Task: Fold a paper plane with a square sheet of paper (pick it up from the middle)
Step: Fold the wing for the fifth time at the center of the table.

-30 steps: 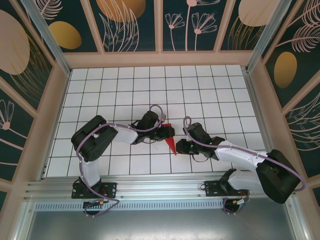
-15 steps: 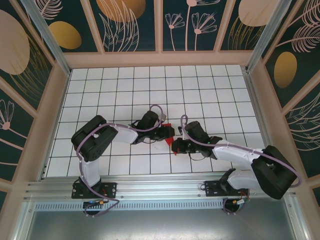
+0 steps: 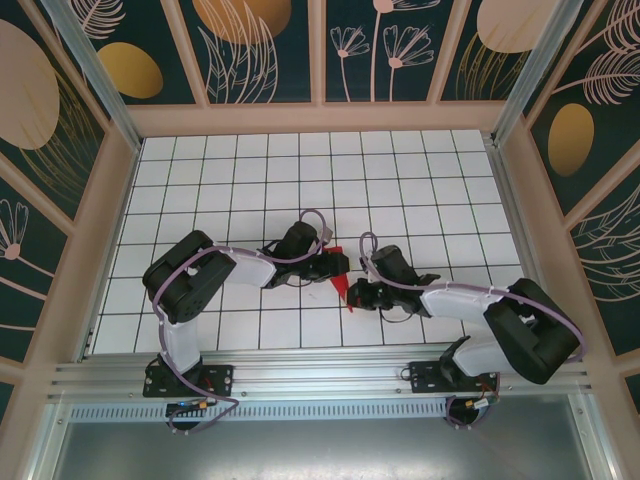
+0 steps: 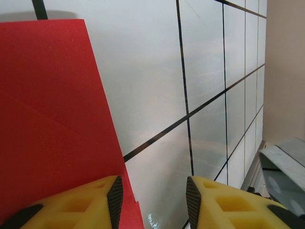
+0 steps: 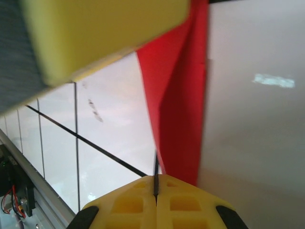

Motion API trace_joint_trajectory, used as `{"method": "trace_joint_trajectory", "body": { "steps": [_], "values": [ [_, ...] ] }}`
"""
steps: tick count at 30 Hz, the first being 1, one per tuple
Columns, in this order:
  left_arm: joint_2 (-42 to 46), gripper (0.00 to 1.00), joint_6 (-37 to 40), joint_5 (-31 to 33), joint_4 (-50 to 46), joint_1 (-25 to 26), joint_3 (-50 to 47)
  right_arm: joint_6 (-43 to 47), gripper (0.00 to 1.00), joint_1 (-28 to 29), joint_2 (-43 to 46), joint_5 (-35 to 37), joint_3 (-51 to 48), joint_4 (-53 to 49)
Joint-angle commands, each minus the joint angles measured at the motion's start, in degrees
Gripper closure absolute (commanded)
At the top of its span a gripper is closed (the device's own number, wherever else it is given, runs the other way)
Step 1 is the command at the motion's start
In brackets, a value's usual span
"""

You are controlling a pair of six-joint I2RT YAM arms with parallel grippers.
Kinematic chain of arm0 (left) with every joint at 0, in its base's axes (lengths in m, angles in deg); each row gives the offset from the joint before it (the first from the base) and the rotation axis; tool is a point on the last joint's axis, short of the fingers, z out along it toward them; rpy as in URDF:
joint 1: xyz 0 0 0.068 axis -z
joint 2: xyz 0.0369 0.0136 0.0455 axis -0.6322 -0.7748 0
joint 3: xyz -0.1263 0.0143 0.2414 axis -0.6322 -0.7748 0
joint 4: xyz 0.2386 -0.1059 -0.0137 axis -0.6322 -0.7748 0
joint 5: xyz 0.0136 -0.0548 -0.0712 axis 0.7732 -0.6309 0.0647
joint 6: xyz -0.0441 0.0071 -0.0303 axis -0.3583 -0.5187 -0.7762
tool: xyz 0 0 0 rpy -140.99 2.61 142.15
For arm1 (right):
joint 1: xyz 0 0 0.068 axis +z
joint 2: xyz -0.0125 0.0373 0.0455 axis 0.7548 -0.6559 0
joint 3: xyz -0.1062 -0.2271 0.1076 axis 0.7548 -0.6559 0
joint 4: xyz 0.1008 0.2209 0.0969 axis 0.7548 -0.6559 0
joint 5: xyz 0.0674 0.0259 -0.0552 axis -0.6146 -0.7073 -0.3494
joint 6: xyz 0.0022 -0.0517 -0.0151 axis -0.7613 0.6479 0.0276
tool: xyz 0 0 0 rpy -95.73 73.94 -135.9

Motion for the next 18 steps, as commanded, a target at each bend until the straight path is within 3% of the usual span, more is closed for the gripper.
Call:
{"method": "trace_joint_trajectory", "body": {
  "steps": [1,11,18],
  "values": [
    [-2.9,0.58,2.0,2.3,-5.4,-0.4,-0.2,-1.0,1.0,-1.2,-1.5,-0.3,-2.3,2.2],
    [-3.0,0.58,2.3,2.4,-6.0,-0.4,0.0,-3.2,1.0,-3.5,-5.0,-2.4,-7.0,5.6],
    [-2.6,0.58,2.2,2.5,-6.3,-0.4,0.0,-3.0,1.0,-3.5,4.2,-3.1,-3.7,-0.1]
  ]
}}
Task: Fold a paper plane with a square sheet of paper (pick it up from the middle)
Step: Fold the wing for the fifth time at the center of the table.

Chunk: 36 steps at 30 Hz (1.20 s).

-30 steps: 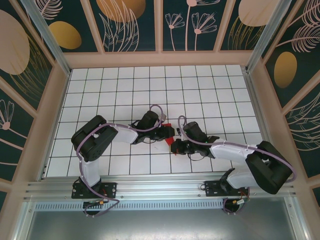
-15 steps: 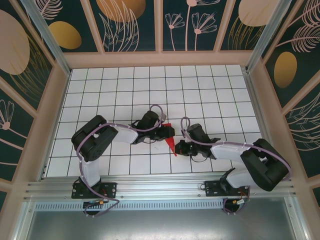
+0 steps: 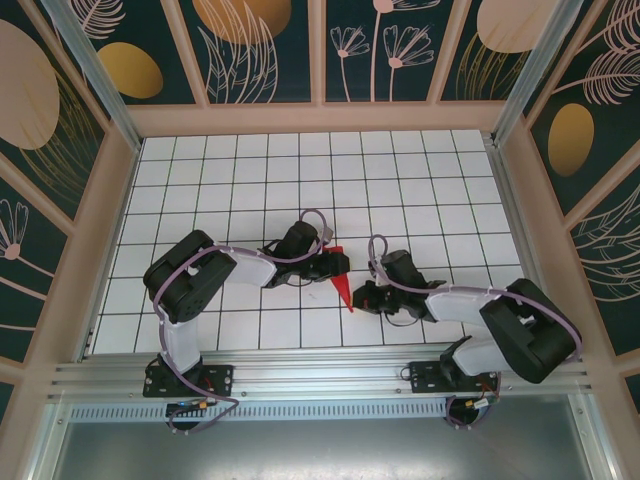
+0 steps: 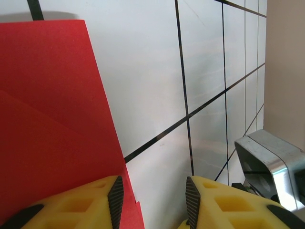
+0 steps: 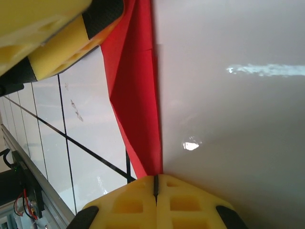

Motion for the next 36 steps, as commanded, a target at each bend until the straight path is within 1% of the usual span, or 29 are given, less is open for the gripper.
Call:
{"method": "trace_joint_trajectory", "body": {
  "steps": [1,3,5,13,16,24,28,36],
  "values": [
    [-2.4,0.58,1.9,2.6,-6.1,-0.4,-0.4,-0.4,1.0,0.0,4.8,0.1,1.9,-5.6],
    [-2.3,0.58,1.9,2.6,-6.0,-0.4,-0.4,-0.6,1.0,0.2,5.9,-1.0,3.3,-5.7],
    [-2.4,0.58,1.8,2.7,-6.0,-0.5,-0.4,-0.6,1.0,0.7,5.0,-1.5,4.9,-5.5],
    [-2.7,0.58,1.7,2.5,-5.9,-0.4,0.1,-2.7,1.0,2.1,-4.0,2.1,8.3,-1.5],
    [-2.7,0.58,1.7,2.4,-5.8,-0.4,0.0,-2.8,1.0,1.9,-6.4,3.3,8.2,-0.9],
    [-2.5,0.58,2.0,2.5,-6.1,-0.4,-0.2,-3.7,1.0,1.3,-10.8,5.0,4.8,-4.6],
    [-2.5,0.58,2.2,2.5,-6.4,-0.4,-0.1,-3.6,1.0,1.0,-9.1,5.1,3.4,-5.9],
    [-2.7,0.58,2.3,2.6,-6.6,-0.5,0.1,-2.4,1.0,1.1,-0.1,3.6,5.2,-10.4]
  ]
}}
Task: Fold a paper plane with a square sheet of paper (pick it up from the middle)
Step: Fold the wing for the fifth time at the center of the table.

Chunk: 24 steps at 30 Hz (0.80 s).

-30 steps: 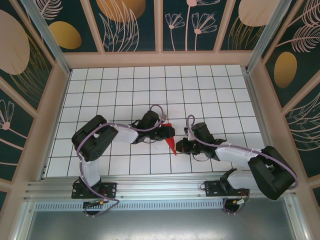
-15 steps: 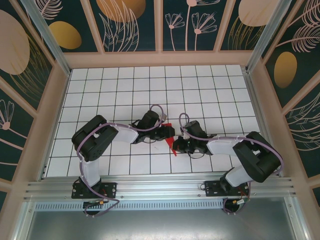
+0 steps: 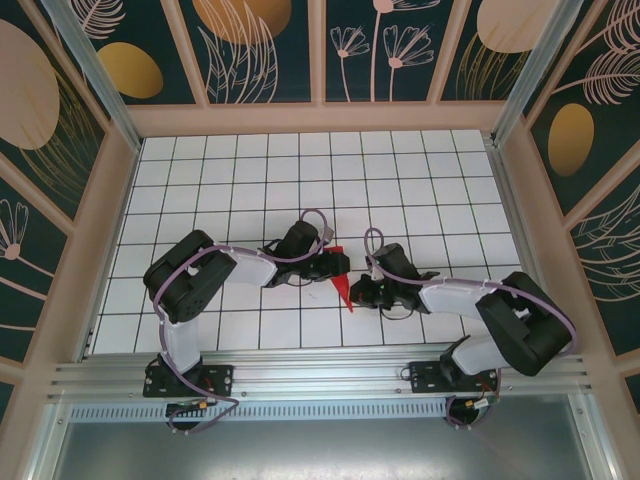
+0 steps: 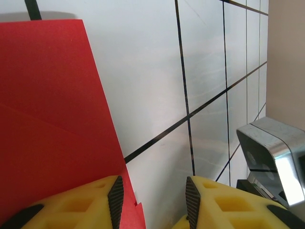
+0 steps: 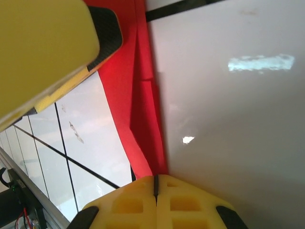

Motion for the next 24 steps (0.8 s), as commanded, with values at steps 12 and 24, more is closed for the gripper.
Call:
{"method": "trace_joint_trajectory", "body": {
  "steps": [12,24],
  "values": [
    [-3.0,0.58,1.5,2.2,-5.9,-0.4,0.3,-2.3,0.97,2.0,-1.9,-1.6,4.9,2.0],
    [-2.9,0.58,1.9,2.8,-6.4,-0.4,-0.4,-0.3,0.98,1.2,-5.1,1.4,-0.1,-0.4]
  ]
}}
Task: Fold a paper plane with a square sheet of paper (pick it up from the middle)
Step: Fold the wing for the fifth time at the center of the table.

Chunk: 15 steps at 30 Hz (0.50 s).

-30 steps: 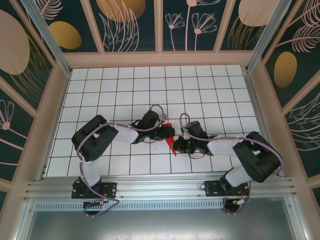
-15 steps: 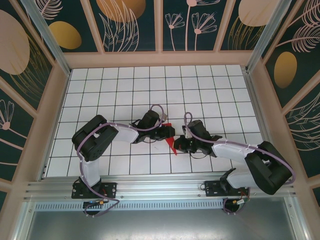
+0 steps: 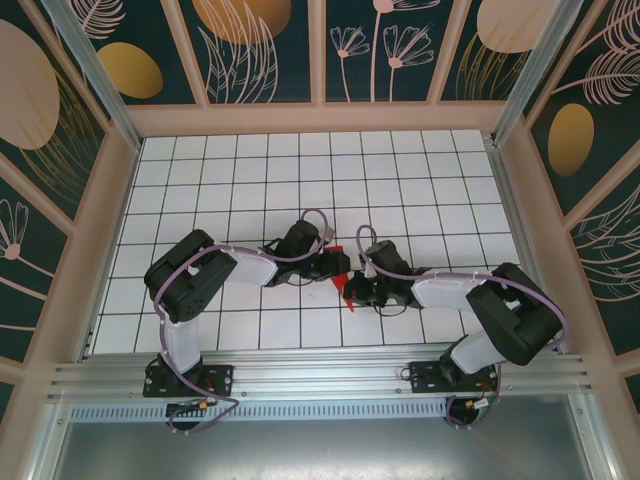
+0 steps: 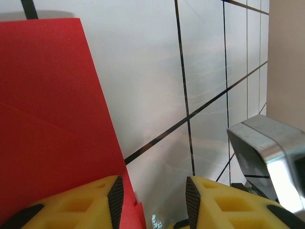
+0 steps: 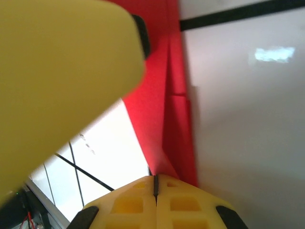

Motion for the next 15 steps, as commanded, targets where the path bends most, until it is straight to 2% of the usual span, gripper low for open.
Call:
{"method": "trace_joint_trajectory", "body": {
  "steps": [1,15],
  "values": [
    [-2.7,0.58,1.8,3.1,-5.8,-0.4,-1.0,1.2,0.98,-0.6,-0.2,0.5,-3.6,-1.9],
    [-3.6,0.59,2.1,3.8,-6.9,-0.4,-0.4,2.7,0.98,-1.2,5.1,-4.5,-7.7,-2.3]
  ]
}}
